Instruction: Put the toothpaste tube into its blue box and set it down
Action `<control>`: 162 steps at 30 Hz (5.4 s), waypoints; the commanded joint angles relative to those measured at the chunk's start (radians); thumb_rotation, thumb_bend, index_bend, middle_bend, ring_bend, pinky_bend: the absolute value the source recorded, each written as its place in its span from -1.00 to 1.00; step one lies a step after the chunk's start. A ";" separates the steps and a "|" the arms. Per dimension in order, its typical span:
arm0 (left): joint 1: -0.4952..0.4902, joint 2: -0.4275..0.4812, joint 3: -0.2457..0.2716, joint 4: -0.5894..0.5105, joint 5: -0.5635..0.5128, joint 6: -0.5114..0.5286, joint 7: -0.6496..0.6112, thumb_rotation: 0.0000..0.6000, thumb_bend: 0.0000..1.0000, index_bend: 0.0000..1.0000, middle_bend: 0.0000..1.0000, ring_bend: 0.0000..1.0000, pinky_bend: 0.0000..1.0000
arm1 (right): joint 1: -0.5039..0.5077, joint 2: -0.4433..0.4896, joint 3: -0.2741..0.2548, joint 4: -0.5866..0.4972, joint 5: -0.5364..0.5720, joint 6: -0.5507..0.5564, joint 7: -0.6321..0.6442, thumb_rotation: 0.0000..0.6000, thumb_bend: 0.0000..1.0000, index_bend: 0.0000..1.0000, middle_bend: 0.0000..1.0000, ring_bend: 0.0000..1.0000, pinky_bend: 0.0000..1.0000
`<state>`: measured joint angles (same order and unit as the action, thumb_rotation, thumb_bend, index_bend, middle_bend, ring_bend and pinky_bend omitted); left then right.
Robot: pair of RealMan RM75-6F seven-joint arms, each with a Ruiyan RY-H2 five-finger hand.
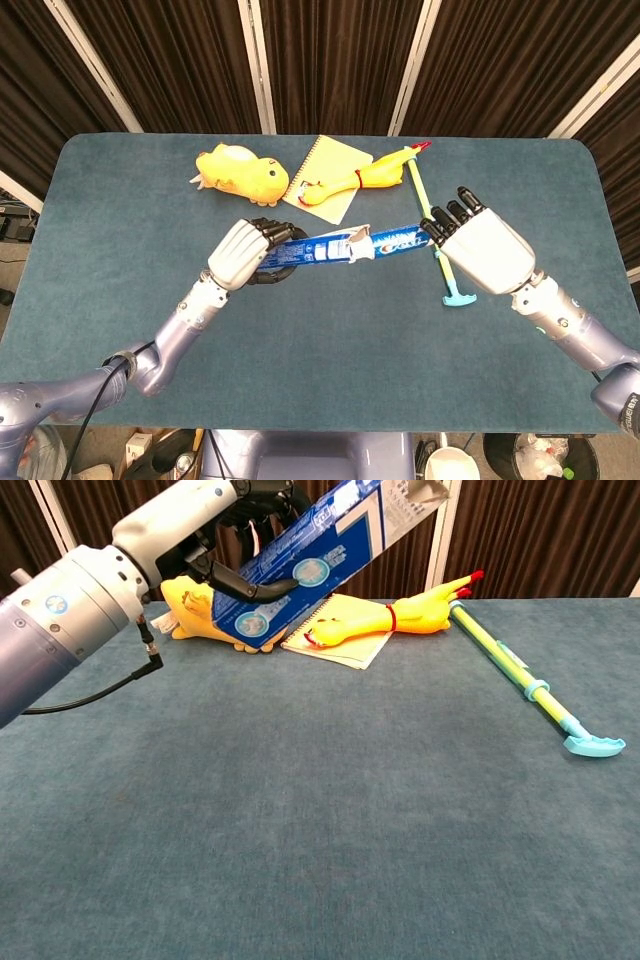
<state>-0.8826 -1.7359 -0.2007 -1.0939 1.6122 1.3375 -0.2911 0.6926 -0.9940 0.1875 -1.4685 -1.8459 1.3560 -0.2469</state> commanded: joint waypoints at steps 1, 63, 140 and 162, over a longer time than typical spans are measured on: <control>-0.001 0.004 0.000 -0.009 -0.001 -0.002 0.008 1.00 -0.03 -0.06 0.20 0.13 0.18 | 0.001 -0.002 0.001 0.005 0.001 0.000 -0.004 1.00 -0.10 0.49 0.38 0.15 -0.19; -0.071 0.019 -0.119 -0.304 -0.246 -0.227 0.357 1.00 -0.03 -0.07 0.19 0.12 0.24 | -0.003 -0.084 -0.010 0.109 -0.061 0.097 -0.118 1.00 -0.10 0.49 0.38 0.15 -0.19; -0.215 -0.287 -0.210 0.054 -0.162 -0.025 0.186 1.00 -0.03 -0.10 0.15 0.09 0.21 | -0.062 -0.123 0.067 0.204 -0.009 0.318 -0.125 1.00 -0.21 -0.84 -0.23 -0.65 -0.67; -0.219 -0.303 -0.218 0.075 -0.152 0.017 0.143 1.00 -0.01 -0.13 0.13 0.06 0.21 | -0.091 -0.136 0.077 0.250 0.018 0.385 -0.038 1.00 0.06 -0.84 -0.23 -0.65 -0.67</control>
<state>-1.1013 -2.0392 -0.4190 -1.0193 1.4601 1.3543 -0.1478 0.6024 -1.1285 0.2651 -1.2188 -1.8280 1.7399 -0.2874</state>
